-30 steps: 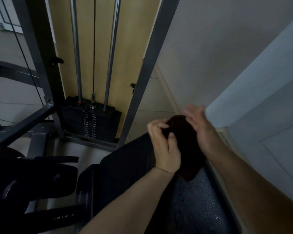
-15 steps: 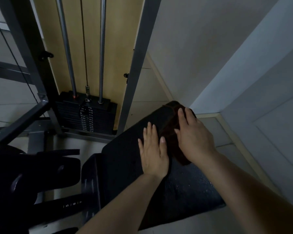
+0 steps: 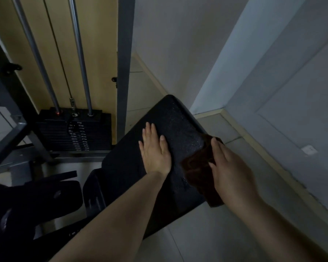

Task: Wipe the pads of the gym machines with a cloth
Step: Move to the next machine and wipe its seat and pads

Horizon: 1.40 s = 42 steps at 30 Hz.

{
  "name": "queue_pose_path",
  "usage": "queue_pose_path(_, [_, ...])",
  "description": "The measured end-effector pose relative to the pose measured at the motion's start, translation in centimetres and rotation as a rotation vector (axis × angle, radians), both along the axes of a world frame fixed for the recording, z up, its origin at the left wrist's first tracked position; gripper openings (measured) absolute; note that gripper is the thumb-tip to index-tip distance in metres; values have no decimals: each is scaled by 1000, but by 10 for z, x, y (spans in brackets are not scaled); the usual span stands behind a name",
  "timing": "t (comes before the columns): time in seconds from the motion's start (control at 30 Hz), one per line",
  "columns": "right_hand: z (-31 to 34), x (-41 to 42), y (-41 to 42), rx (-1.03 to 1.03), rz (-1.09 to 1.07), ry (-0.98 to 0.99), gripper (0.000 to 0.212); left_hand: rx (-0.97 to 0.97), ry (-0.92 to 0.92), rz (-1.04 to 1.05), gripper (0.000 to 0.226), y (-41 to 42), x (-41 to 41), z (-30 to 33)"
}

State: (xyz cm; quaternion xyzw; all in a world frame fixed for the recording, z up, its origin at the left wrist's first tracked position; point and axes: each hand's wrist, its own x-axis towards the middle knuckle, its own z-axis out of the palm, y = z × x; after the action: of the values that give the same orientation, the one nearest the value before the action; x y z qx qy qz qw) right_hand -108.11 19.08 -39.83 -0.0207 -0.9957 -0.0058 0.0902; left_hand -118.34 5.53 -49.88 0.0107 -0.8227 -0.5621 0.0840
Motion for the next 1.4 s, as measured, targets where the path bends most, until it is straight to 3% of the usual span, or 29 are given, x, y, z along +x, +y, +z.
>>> queue_pose_path(0.2, [-2,6,-3,-34,-61,20,59,-54,4,5,52,2,-1,-1])
queue_pose_path(0.57, [24,-124,-46,-68,2,-71,38,-84,35,34,52,3,-3,-5])
queue_pose_path(0.63, [23,-126,-45,-66,12,-98,44,-86,34,34,51,3,-4,-6])
queue_pose_path(0.77, [22,-102,-39,1,35,-151,86,-91,52,32,50,2,-4,-7])
queue_pose_path(0.9, [14,-70,-31,96,58,-64,91,-88,72,28,51,0,-4,-9])
queue_pose_path(1.23, [-6,-10,-21,135,-90,157,62,-153,53,-79,55,-16,8,-20])
queue_pose_path(1.4, [-33,9,-22,31,-195,402,57,-214,80,-137,57,-36,38,-53])
